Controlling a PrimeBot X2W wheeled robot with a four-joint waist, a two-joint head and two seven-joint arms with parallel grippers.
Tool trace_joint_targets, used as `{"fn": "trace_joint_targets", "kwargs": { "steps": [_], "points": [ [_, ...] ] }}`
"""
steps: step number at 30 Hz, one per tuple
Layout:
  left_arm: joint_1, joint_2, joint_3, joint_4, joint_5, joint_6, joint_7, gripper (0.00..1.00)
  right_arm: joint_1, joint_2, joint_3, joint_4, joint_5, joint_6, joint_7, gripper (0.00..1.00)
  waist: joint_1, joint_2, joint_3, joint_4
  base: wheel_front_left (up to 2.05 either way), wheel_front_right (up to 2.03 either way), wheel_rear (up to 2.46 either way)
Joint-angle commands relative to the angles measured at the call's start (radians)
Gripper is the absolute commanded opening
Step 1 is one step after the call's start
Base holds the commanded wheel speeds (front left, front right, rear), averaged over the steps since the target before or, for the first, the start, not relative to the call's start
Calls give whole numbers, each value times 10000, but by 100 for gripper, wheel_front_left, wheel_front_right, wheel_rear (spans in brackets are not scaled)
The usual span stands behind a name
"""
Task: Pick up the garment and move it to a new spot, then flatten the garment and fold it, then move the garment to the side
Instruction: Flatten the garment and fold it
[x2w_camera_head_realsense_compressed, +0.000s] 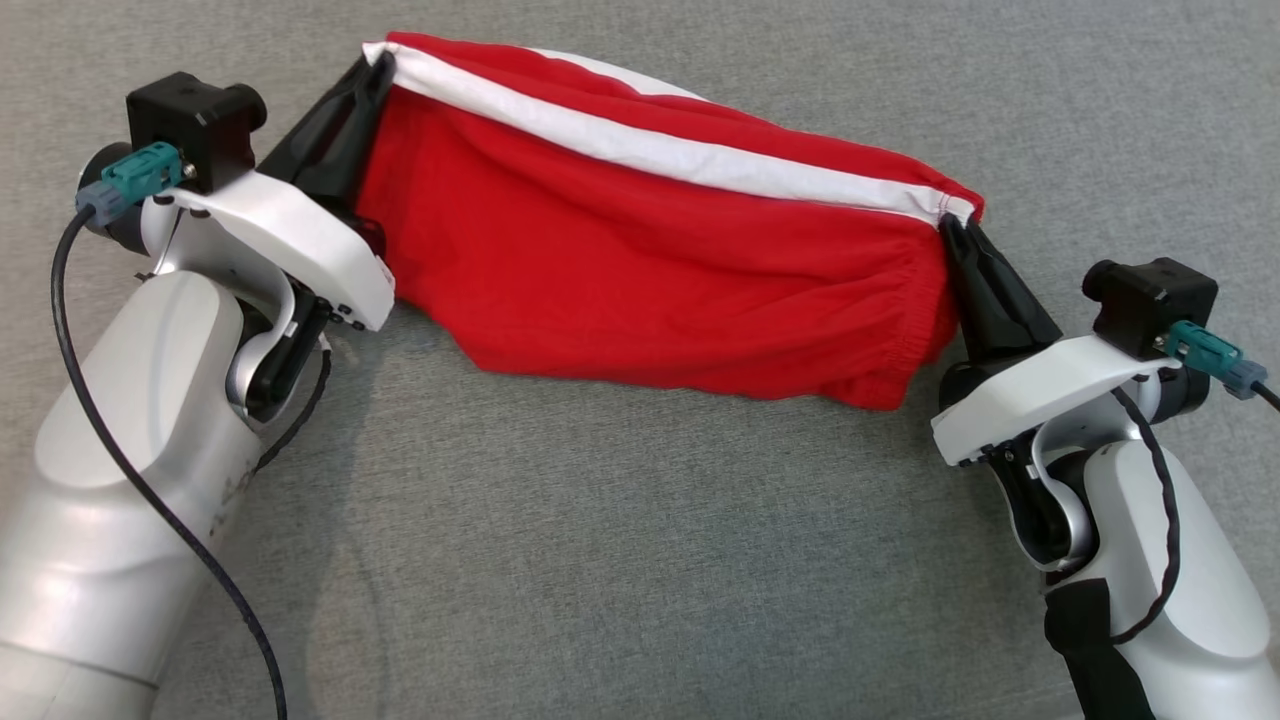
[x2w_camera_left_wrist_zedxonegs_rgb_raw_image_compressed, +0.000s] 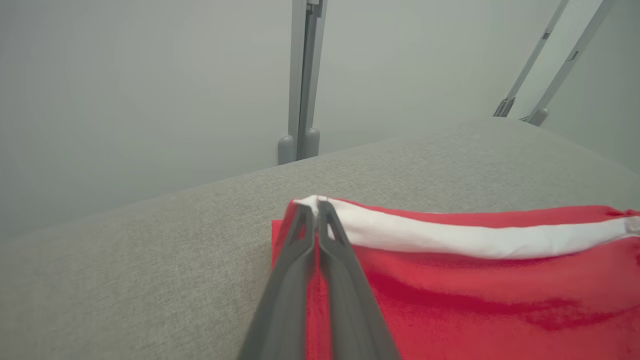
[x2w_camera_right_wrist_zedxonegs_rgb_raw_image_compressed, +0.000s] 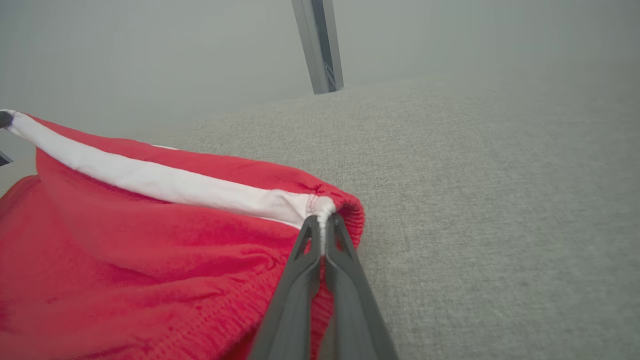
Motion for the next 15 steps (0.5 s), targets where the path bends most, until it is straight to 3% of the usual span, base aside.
{"fn": "trace_joint_targets", "kwargs": {
  "steps": [1, 4, 5, 6, 7, 11, 15],
  "points": [
    [-349, -41, -41, 468, 25, -97, -244, 0, -181, -31, 61, 206, 112, 1, -168, 0, 0, 0, 93, -134, 0, 0, 0],
    [-622, -233, -148, 1244, -103, -203, -572, 3, -314, -30, 163, 482, 220, 1, -392, 0, 0, 0, 108, -210, 0, 0, 0],
    [-718, -262, -176, 1466, -85, -236, -711, 35, -344, -27, 177, 558, 218, 1, -474, 16, 0, 0, 102, -219, 0, 0, 0],
    [-756, -399, -264, 1854, -131, -260, -931, 100, -313, -27, 217, 616, 417, -1, -686, 93, 0, 0, 51, -213, 0, 0, 0],
    [-718, -457, -306, 2054, -158, -264, -1018, 100, -249, -25, 253, 673, 436, -1, -758, 100, 0, 0, -3, -204, 0, 0, 0],
    [-323, -563, -291, 2454, -212, -284, -1392, 100, 111, -30, 338, 599, 455, 1, -988, 100, 0, 0, -263, -136, 0, 0, 0],
    [273, -532, 46, 2078, -30, 144, -1609, 100, 700, -120, 275, 130, 235, 1, -1180, 100, 0, 0, -599, 50, 0, 0, 0]
  ]
}}
